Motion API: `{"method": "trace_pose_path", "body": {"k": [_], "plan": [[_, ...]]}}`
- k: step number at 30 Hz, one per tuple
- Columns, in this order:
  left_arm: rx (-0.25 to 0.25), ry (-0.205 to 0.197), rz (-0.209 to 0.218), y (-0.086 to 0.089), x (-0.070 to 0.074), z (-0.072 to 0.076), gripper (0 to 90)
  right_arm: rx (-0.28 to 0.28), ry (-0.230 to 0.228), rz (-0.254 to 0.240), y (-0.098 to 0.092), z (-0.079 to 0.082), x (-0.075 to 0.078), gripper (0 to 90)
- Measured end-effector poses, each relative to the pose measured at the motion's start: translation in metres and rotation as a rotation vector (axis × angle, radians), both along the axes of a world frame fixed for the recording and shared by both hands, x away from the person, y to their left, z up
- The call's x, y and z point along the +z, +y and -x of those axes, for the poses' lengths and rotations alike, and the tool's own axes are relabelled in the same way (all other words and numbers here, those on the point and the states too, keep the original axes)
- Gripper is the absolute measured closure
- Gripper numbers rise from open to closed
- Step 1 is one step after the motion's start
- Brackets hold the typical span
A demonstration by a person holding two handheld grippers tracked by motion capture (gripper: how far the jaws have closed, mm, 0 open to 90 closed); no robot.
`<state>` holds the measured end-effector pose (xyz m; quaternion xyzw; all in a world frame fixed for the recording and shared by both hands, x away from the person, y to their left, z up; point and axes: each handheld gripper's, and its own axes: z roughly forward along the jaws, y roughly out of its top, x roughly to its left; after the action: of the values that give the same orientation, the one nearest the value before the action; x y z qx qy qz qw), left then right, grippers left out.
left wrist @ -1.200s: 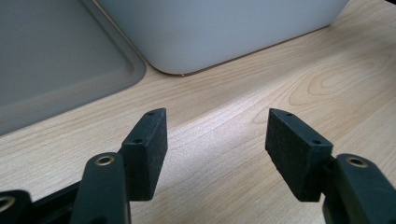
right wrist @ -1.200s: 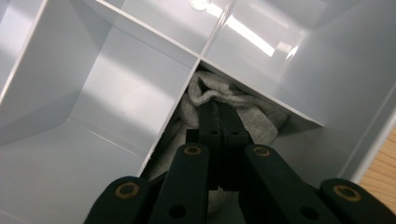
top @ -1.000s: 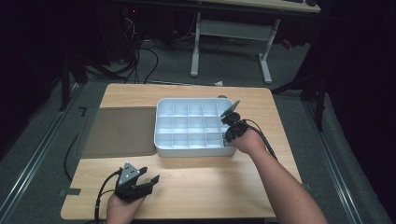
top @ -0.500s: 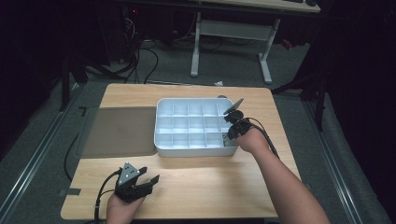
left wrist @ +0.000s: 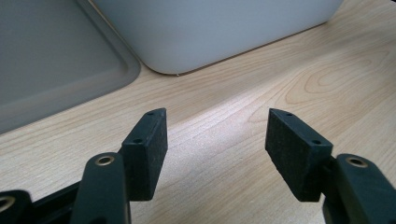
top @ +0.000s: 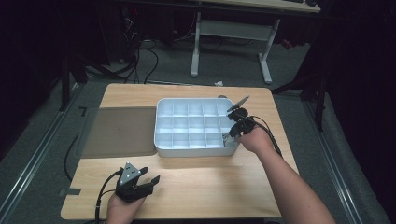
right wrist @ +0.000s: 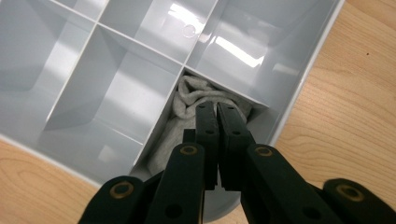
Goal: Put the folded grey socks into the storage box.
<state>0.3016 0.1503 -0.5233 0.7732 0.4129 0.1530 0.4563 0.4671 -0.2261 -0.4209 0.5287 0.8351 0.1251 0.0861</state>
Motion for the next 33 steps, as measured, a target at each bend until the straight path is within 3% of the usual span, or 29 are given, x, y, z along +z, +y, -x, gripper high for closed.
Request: {"method": "trace_pose_path", "body": {"k": [6, 19, 22, 24, 27, 33], "plan": [[-0.005, 0.002, -0.004, -0.001, 0.0, 0.001, 39.4, 0.018, -0.034, -0.017, 0.001, 0.009, 0.005, 82.0], [-0.024, 0.008, -0.013, -0.006, -0.001, 0.0, 39.4, 0.025, -0.187, -0.064, -0.002, 0.043, 0.009, 65.4], [-0.025, 0.002, -0.015, -0.006, -0.001, 0.0, 39.4, 0.0, -0.218, -0.106, -0.007, 0.05, 0.009, 70.8], [-0.024, -0.002, -0.011, -0.006, 0.0, 0.0, 39.4, 0.004, -0.237, -0.102, -0.009, 0.054, 0.009, 69.7], [-0.02, -0.01, -0.015, -0.005, 0.0, 0.0, 39.4, -0.007, -0.27, -0.16, -0.014, 0.062, 0.009, 67.4], [-0.001, -0.022, -0.015, -0.002, 0.001, -0.001, 39.4, -0.016, -0.338, -0.203, -0.021, 0.078, 0.01, 66.7]]}}
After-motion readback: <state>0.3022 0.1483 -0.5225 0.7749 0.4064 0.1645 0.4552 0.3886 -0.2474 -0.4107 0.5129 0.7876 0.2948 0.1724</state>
